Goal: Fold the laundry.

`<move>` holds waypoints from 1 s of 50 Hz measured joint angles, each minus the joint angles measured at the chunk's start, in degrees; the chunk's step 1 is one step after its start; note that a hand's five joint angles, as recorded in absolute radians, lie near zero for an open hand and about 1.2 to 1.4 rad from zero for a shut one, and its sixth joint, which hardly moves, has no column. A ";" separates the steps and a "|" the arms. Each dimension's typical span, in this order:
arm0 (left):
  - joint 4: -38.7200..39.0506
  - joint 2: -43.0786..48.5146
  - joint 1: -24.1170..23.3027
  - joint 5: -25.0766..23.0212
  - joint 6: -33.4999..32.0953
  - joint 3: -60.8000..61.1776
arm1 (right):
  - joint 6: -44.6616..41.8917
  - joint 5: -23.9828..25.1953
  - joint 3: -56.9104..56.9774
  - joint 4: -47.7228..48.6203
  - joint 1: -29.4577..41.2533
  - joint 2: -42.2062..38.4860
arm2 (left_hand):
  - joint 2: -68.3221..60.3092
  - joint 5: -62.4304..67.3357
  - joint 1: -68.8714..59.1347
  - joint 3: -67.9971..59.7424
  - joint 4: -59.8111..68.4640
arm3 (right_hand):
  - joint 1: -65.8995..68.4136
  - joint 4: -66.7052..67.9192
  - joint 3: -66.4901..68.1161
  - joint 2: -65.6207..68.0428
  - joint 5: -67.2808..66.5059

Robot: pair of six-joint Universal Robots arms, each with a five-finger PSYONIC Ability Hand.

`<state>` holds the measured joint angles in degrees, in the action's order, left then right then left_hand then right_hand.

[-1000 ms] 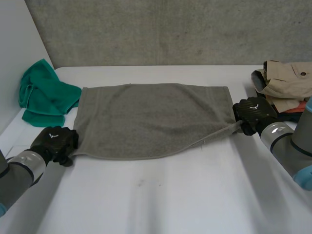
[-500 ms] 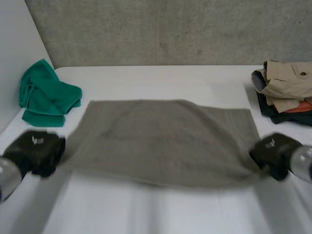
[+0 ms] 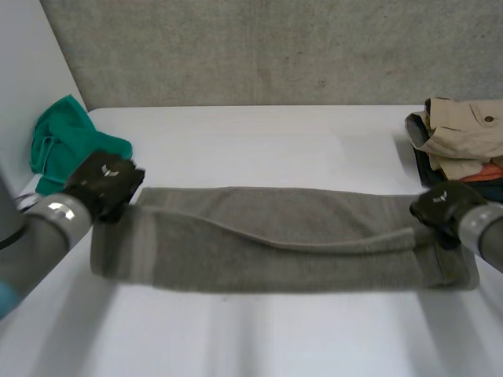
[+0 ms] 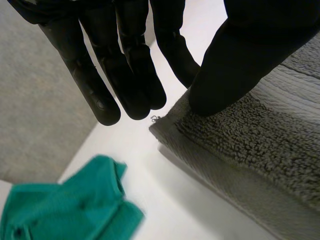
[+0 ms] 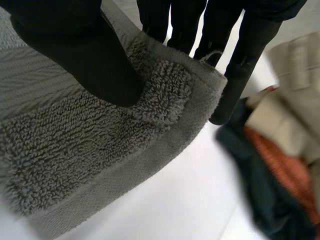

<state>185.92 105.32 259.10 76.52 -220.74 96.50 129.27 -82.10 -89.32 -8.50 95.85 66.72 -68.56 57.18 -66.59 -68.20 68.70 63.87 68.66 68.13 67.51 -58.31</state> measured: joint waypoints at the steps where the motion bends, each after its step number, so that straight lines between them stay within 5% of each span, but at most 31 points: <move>1: 1.00 2.64 -0.81 1.16 0.32 -2.55 | 0.34 -0.95 1.43 1.49 0.67 -1.31 | 0.00 0.00 0.00 0.00 0.00 | 0.00 0.00 0.00 0.00 0.00; 12: 3.78 25.03 -5.53 10.46 0.40 -27.45 | 0.45 -5.30 13.48 11.76 3.38 -13.07 | 0.00 0.00 0.00 -0.15 0.01 | 0.00 0.00 0.00 0.00 0.00; 14: 3.71 28.28 -6.00 10.88 0.37 -31.33 | 0.43 -5.47 15.64 12.72 3.59 -15.29 | 1.41 -0.79 0.97 1.25 -0.98 | -9.57 -12.12 -11.87 -11.82 11.94; 18: 3.87 32.33 -7.37 10.80 0.35 -35.82 | 0.92 -6.07 18.59 13.56 4.41 -18.32 | 38.06 -37.14 42.58 37.42 -38.30 | -46.08 -48.81 -48.35 -49.13 48.65; 21: 4.67 33.49 -8.97 10.55 0.38 -36.85 | 2.26 -6.73 19.31 13.68 5.40 -18.83 | 54.54 -52.64 55.65 54.10 -54.81 | -50.99 -56.06 -55.89 -55.51 55.54; 35: 7.51 23.71 -11.21 10.83 2.67 -28.35 | 15.29 -5.70 9.43 11.21 6.55 -4.93 | 56.68 -54.27 55.86 56.11 -57.19 | -50.99 -56.56 -56.07 -55.52 55.54; 43: 7.72 12.68 -10.23 9.95 9.05 -16.20 | 18.26 1.12 -1.01 2.42 0.03 2.79 | 56.68 -54.27 55.86 56.11 -57.19 | -50.62 -56.05 -55.54 -55.04 55.09; 50: 8.10 8.34 -10.20 8.04 13.07 -9.51 | 18.73 8.08 -8.18 3.98 -6.79 3.66 | 56.68 -54.27 55.86 56.11 -57.19 | -44.88 -49.28 -48.93 -48.39 48.56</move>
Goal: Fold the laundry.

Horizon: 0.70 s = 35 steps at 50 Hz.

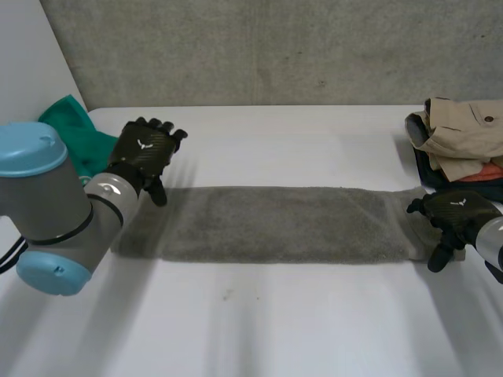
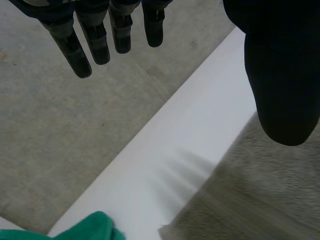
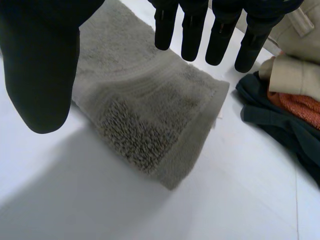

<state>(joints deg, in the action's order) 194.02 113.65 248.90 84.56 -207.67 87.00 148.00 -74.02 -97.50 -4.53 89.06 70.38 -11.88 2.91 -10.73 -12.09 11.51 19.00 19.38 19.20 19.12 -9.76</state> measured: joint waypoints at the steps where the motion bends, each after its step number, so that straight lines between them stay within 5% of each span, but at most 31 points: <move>1: 0.02 -0.20 -0.06 -0.31 0.32 0.52 | 0.00 0.56 -0.61 0.89 -0.57 -0.14 | 0.00 0.00 0.00 0.00 0.00 | 0.40 0.41 0.39 0.23 -0.44; 6: 0.06 -0.31 -0.38 -1.11 0.91 1.44 | -0.07 1.81 -1.98 5.35 -2.31 -2.56 | 0.00 0.00 0.00 0.00 0.00 | 11.57 10.35 10.53 10.11 -10.39; 8: 0.06 -0.20 -0.49 -1.21 0.93 1.49 | -0.16 1.82 -1.88 7.22 -2.69 -4.22 | 0.00 0.00 0.00 0.00 0.00 | 34.85 33.65 33.99 34.47 -32.44; 11: 0.04 -0.14 -0.58 -1.18 0.89 1.51 | -0.61 1.41 -1.82 9.87 -3.35 -5.76 | 0.00 0.00 0.00 0.00 0.00 | 45.12 47.33 47.58 48.20 -45.81; 20: -0.04 -2.70 -0.29 -1.13 0.77 3.10 | -7.60 -0.86 -2.50 14.15 -8.19 -2.07 | 0.00 0.00 0.00 0.00 0.00 | 45.12 49.18 48.64 48.56 -46.02; 28: -0.05 -7.26 0.79 -1.23 0.82 5.95 | -23.07 -1.53 -0.27 12.73 -13.56 2.12 | 0.00 0.00 0.00 0.00 0.00 | 45.12 49.24 48.64 48.57 -46.55; 35: -0.05 -10.14 1.86 -1.24 1.66 7.56 | -24.48 0.65 2.83 14.18 -3.13 3.39 | 0.00 0.00 0.00 0.00 0.00 | 45.12 49.28 48.86 48.57 -46.88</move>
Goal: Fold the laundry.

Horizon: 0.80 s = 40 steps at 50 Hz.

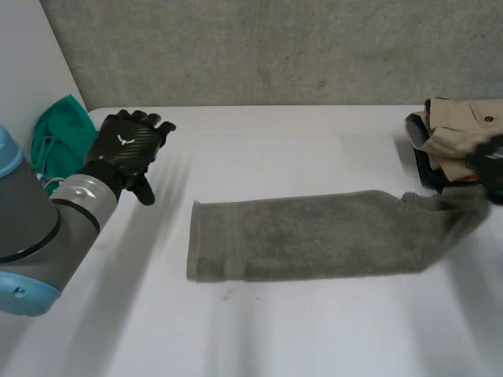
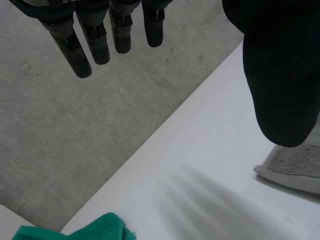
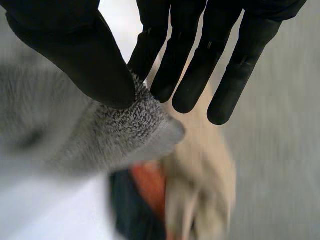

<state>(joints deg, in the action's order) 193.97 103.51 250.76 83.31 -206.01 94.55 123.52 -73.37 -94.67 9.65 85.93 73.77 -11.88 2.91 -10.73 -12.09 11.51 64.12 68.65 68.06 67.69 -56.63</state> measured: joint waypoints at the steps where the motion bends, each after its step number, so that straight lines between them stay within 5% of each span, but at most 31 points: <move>1: 0.00 -0.40 0.12 0.00 0.29 0.16 | 0.35 0.75 0.51 0.71 3.10 0.23 | 0.00 0.00 0.00 0.00 0.00 | 0.00 0.00 0.00 0.00 0.01; 7: 0.00 -1.85 0.53 0.00 1.59 0.98 | 1.25 4.92 2.51 5.04 18.59 -0.05 | 0.00 0.00 0.00 0.00 0.00 | 0.00 0.00 0.01 0.00 0.01; 12: 0.06 -2.76 0.73 -0.02 2.30 2.72 | 1.12 9.09 6.41 10.22 36.48 -7.33 | 0.00 0.00 0.00 0.00 0.00 | 0.00 0.01 0.02 0.00 0.00; 18: 0.28 -2.81 0.73 -0.07 2.34 4.53 | 0.90 10.24 11.72 11.75 47.89 -19.09 | 0.00 0.00 0.00 0.00 0.00 | 0.00 0.01 0.03 0.00 -0.20; 21: 0.76 -2.72 0.65 -0.07 2.31 5.01 | 0.89 9.67 13.30 11.70 49.70 -22.94 | 0.00 0.00 0.00 0.00 0.00 | -6.09 -8.70 -8.30 -8.13 7.40; 25: 1.58 -2.63 0.42 -0.07 2.29 5.30 | 1.79 7.63 13.56 11.40 49.83 -24.45 | 0.00 0.00 0.00 0.00 0.00 | -41.94 -44.78 -44.26 -46.24 43.86; 27: 1.96 -2.58 0.25 -0.07 2.28 5.24 | 3.36 5.75 12.70 11.16 49.40 -23.15 | 0.00 0.00 0.00 0.00 0.00 | -50.58 -54.37 -53.80 -54.16 52.68; 33: 2.50 -2.57 -0.20 -0.02 2.30 4.42 | 14.53 0.30 7.22 9.84 43.86 -12.29 | 0.00 0.00 0.00 0.00 0.00 | -51.29 -56.69 -56.05 -55.72 53.89; 40: 2.58 -2.56 -1.92 0.00 2.36 3.43 | 27.50 -0.64 1.36 1.73 33.74 -5.09 | 0.00 0.00 0.00 0.00 0.00 | -51.29 -56.69 -56.05 -55.72 53.89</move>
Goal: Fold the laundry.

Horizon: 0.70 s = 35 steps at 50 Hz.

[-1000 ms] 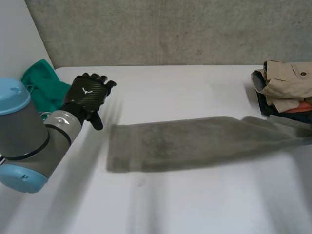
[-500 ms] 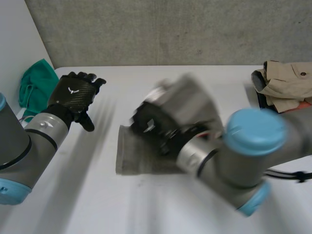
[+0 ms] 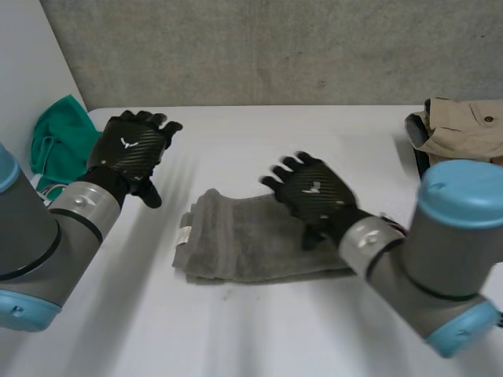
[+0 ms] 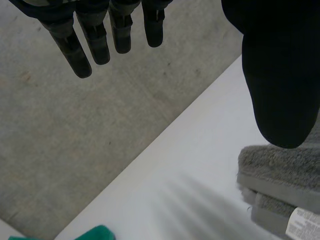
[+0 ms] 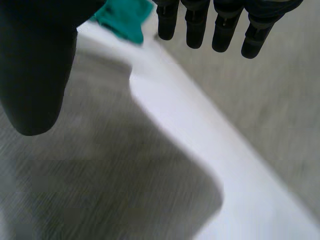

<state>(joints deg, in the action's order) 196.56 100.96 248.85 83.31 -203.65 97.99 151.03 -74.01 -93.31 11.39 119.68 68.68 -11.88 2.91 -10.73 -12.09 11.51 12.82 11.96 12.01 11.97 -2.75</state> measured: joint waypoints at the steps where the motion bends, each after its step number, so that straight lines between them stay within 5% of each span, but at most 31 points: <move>1: 0.01 0.02 -0.33 0.00 0.01 -0.08 | 0.78 0.09 -0.69 -1.44 -1.25 0.06 | 0.00 0.00 0.00 0.00 0.00 | 0.00 0.00 0.00 0.00 0.01; 5: -0.01 0.20 -1.45 0.01 0.02 -0.17 | 0.84 0.23 -2.62 -5.34 -5.11 -1.04 | 0.00 0.00 0.00 0.00 0.00 | 3.53 5.33 5.25 5.19 -4.92; 9: -0.02 0.34 -2.05 0.02 0.06 -0.02 | -4.42 -0.73 -3.37 -7.12 -8.93 -3.57 | 0.00 0.00 0.00 0.00 0.00 | 42.66 43.31 43.42 44.60 -42.67; 11: -0.03 0.37 -2.18 0.03 0.08 0.11 | -7.19 -1.85 -3.03 -7.02 -10.02 -4.34 | 0.00 0.00 0.00 0.00 0.00 | 49.72 53.23 53.21 54.12 -51.85; 16: -0.07 0.15 -2.24 0.06 0.16 0.45 | -11.56 -7.05 0.05 -4.56 -10.09 -4.77 | 0.00 0.00 0.00 0.00 0.00 | 49.82 56.52 55.85 55.68 -54.24; 23: -0.11 -1.56 -1.93 0.15 0.22 0.79 | -12.53 -11.01 7.27 -0.67 -1.35 -3.77 | 0.00 0.00 0.00 0.00 0.00 | 49.82 56.65 55.85 55.68 -55.11; 35: -0.21 -3.81 -1.42 0.58 1.61 1.97 | -15.48 3.02 10.29 3.44 18.21 -12.41 | 0.00 0.00 0.00 0.00 0.00 | 49.33 54.09 53.51 53.58 -53.50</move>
<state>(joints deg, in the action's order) 196.35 97.14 247.43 83.89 -202.04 99.96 135.54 -70.99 -83.01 14.83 137.89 56.27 -11.88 2.91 -10.73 -12.09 11.51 62.15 66.05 65.53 65.55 -56.24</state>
